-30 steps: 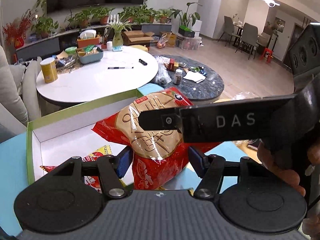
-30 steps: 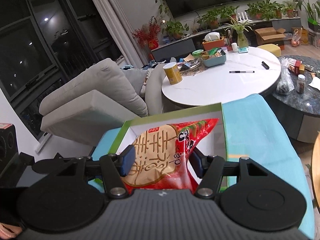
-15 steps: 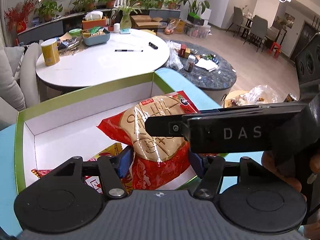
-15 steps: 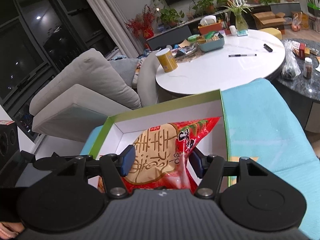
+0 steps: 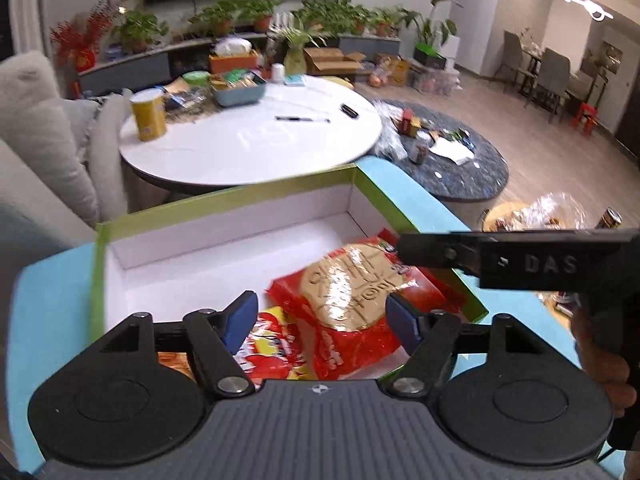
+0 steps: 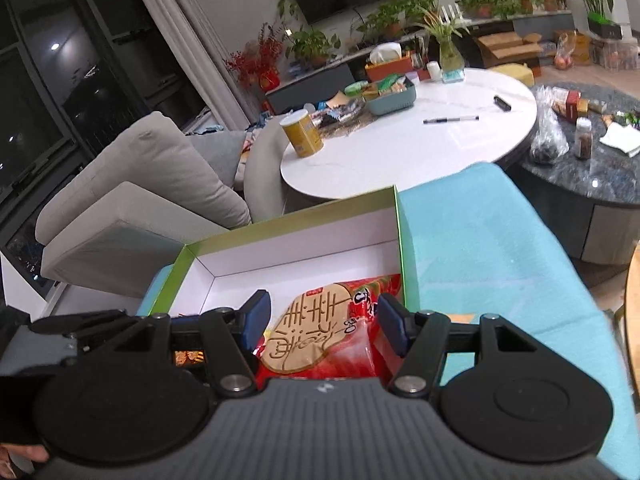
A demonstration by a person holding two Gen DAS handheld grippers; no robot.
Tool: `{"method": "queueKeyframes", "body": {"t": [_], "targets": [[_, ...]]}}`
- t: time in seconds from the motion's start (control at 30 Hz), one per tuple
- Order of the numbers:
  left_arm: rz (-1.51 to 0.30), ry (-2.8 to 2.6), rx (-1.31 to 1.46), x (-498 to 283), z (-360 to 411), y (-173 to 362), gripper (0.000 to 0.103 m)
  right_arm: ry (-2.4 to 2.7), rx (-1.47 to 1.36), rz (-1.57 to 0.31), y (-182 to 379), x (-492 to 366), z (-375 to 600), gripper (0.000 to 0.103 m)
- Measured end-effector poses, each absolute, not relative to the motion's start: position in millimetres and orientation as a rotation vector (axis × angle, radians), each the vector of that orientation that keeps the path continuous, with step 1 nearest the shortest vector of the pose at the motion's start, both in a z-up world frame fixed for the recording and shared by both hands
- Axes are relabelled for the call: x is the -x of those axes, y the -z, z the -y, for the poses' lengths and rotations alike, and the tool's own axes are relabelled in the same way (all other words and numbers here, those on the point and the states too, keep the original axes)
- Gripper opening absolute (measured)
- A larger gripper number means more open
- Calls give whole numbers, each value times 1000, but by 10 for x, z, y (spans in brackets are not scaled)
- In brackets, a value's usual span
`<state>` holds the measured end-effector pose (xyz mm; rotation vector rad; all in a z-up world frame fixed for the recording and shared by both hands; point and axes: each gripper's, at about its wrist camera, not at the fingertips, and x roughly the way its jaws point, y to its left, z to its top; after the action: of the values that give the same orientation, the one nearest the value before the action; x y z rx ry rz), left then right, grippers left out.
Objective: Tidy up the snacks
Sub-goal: 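Lower the red cracker bag into the green box and open the gripper, then grasp the green-white chip bag with the right gripper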
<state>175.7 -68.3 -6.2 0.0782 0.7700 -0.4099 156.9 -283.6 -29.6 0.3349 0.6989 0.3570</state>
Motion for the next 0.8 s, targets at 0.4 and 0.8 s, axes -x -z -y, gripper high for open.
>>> {"method": "queueKeyframes", "body": {"t": [0.4, 0.8], "targets": [[-664, 315, -35, -1201, 137, -289, 75, -400, -281, -670, 73, -1068, 2731, 80], [-684, 313, -38, -475, -387, -7, 73, -524, -269, -758, 263, -475, 2343, 80]]}}
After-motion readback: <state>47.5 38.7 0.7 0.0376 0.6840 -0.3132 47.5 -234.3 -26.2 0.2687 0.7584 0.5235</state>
